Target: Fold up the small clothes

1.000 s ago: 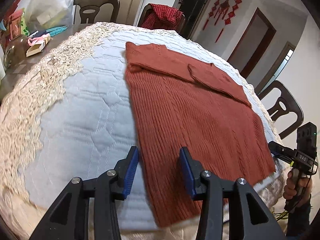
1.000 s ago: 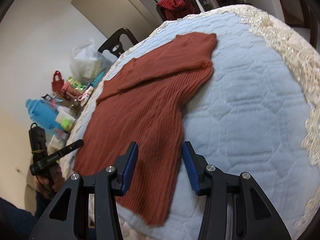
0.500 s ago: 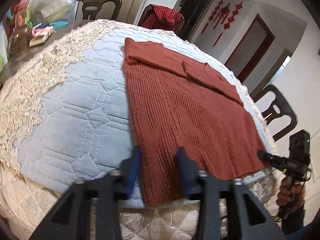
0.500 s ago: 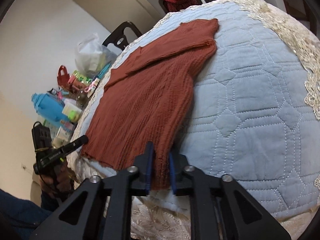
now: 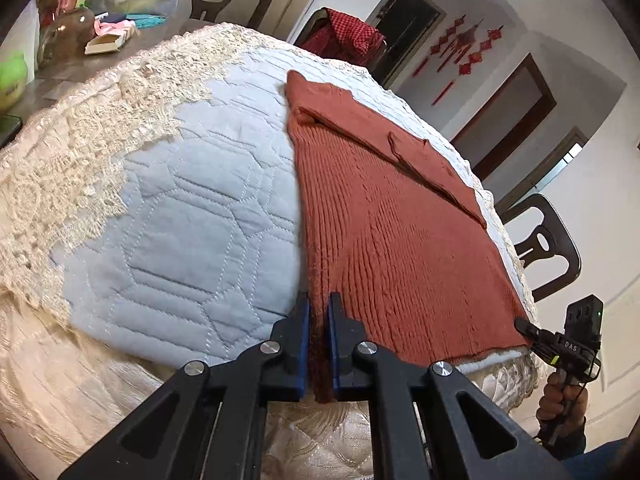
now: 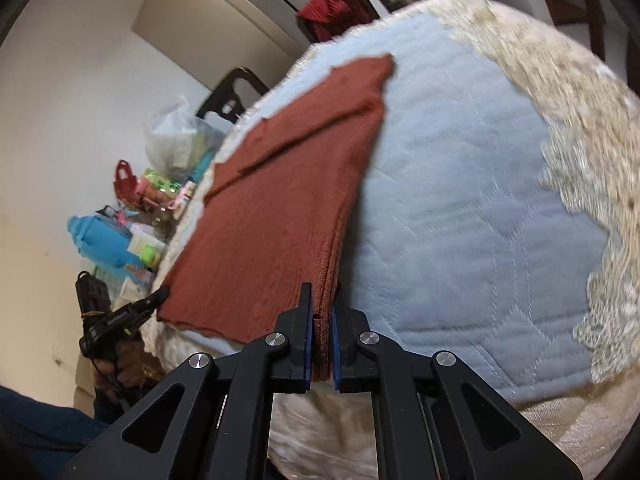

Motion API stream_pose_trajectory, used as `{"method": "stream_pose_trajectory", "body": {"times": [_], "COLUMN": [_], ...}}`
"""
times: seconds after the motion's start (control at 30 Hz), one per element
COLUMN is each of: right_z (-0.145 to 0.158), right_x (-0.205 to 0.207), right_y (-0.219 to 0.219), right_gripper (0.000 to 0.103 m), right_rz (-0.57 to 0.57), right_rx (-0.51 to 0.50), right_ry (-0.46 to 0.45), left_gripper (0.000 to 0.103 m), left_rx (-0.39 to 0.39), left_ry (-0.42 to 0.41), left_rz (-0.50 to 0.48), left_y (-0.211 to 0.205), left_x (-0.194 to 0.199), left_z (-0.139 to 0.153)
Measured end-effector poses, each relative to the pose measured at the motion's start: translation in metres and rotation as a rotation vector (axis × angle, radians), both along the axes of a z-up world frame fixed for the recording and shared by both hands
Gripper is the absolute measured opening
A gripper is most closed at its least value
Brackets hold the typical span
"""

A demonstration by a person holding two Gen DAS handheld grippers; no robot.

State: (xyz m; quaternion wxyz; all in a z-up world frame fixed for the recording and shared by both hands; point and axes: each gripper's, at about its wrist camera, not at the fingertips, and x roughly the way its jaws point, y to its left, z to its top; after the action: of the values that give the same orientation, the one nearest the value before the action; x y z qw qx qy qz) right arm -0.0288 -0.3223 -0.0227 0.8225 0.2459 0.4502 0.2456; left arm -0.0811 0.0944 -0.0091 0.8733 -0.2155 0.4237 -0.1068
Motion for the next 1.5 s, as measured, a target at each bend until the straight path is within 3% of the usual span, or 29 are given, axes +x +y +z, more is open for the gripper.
{"method": "stream_pose_trajectory", "body": {"times": [0.23, 0.33, 0.47, 0.57, 0.67, 0.7, 0.73, 0.83, 1.17, 1.5], "right_z": [0.003, 0.002, 0.001, 0.002, 0.002, 0.003, 0.003, 0.007, 0.034, 0.068], "right_x": [0.001, 0.002, 0.001, 0.002, 0.003, 0.003, 0.003, -0.001, -0.018, 0.021], "right_y": [0.002, 0.001, 0.000, 0.000, 0.002, 0.003, 0.004, 0.006, -0.001, -0.003], "right_gripper": [0.007, 0.007, 0.007, 0.007, 0.007, 0.007, 0.007, 0.007, 0.006, 0.006], "right_rz": [0.023, 0.025, 0.029, 0.036, 0.042, 0.043, 0.044, 0.058, 0.100, 0.066], "right_rx": [-0.013, -0.013, -0.002, -0.004, -0.009, -0.011, -0.016, -0.002, 0.158, 0.257], "right_ry": [-0.008, -0.009, -0.001, 0.003, 0.000, -0.002, -0.006, -0.020, -0.139, -0.252], "left_gripper": [0.011, 0.017, 0.033, 0.035, 0.031, 0.015, 0.008, 0.008, 0.008, 0.008], "left_rx": [-0.032, -0.050, -0.091, -0.070, -0.019, -0.001, 0.003, -0.052, -0.171, -0.200], "left_ry": [0.010, 0.016, 0.019, 0.015, 0.004, 0.000, 0.003, -0.011, -0.232, -0.336], "left_rz": [-0.003, -0.015, -0.043, -0.055, -0.066, -0.070, -0.080, -0.084, -0.036, -0.007], "left_y": [0.004, 0.003, 0.001, -0.003, -0.009, -0.011, -0.012, -0.008, 0.021, 0.026], "left_x": [0.003, 0.003, 0.002, 0.002, 0.003, 0.003, 0.004, 0.001, -0.014, 0.041], "left_z": [0.000, 0.000, 0.001, 0.002, 0.004, 0.005, 0.005, 0.005, 0.054, 0.085]}}
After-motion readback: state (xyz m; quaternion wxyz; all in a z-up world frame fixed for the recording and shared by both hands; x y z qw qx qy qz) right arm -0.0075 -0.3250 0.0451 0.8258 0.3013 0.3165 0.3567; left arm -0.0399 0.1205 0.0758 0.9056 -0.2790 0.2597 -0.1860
